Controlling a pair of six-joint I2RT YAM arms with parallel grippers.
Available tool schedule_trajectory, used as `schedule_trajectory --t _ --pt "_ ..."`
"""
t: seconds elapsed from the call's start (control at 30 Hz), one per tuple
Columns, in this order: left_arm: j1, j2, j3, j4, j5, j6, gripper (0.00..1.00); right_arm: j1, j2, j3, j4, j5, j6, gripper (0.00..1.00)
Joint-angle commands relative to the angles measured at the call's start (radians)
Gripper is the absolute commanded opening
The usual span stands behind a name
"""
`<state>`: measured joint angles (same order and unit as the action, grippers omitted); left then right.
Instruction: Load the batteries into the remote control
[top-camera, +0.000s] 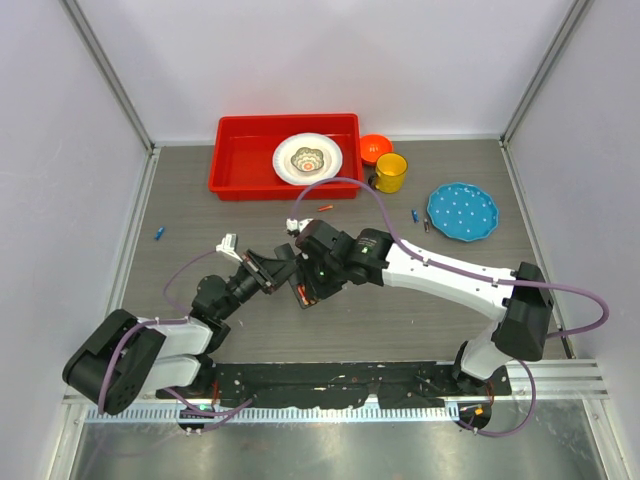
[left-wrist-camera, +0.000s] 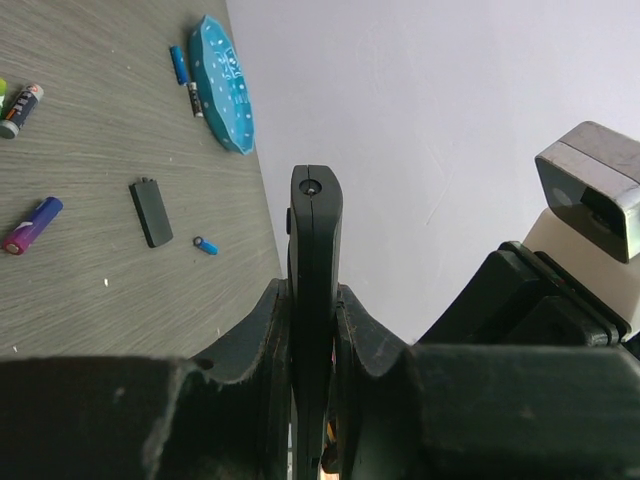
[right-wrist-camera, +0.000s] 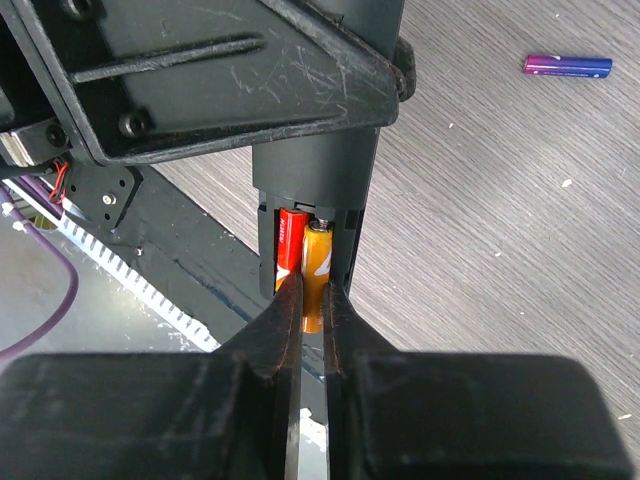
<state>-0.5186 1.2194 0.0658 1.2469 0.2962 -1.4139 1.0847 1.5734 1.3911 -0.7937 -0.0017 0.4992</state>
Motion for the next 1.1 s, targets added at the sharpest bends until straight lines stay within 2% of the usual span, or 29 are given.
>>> schedule_trajectory --t 0.0,0.3,0.43,0.67,1.07 --pt "-0.012 -0.006 0.022 0.229 0.073 -0.036 0.0 -0.017 0.02 0.003 0.007 0.062 -0.024 0.01" --pt "-0.012 -0.008 0.014 0.249 0.058 -0.025 0.0 -0.02 0.031 0.005 -0.004 0.017 -0.007 0.01" --pt "-0.014 -0.008 0.005 0.249 0.034 -0.017 0.0 -0.02 0.027 0.008 -0.013 -0.069 0.001 0.01" --pt "-0.012 -0.001 0.009 0.249 0.029 -0.011 0.0 -0.02 0.014 0.003 -0.038 -0.077 0.009 0.01" --pt "-0.014 0.009 0.008 0.249 0.017 -0.007 0.0 -0.02 0.008 -0.006 -0.05 -0.07 0.019 0.1"
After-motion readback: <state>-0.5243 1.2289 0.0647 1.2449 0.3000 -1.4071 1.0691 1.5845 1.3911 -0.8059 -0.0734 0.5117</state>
